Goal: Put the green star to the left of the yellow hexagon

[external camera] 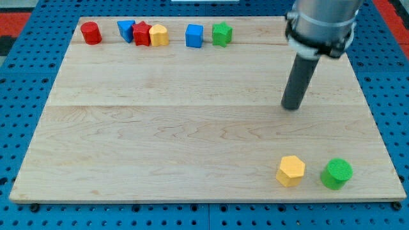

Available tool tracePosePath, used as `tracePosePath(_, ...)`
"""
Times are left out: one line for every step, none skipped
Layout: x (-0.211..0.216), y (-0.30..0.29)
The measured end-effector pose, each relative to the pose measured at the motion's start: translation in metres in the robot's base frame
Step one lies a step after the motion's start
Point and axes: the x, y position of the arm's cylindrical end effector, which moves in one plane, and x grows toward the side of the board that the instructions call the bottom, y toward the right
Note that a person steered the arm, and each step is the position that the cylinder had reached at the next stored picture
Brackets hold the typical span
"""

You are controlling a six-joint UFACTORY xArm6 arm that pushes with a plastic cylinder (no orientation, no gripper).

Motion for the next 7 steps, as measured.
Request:
tracePosePath(-0.076,0.022)
tracePosePath(-0.143,0.006)
tracePosePath(-0.193,-0.052)
tracePosePath(-0.212,-0.109)
tracePosePath(-0.212,-0.113)
tracePosePath(-0.196,-0.118)
tracePosePath(-0.174,-0.134)
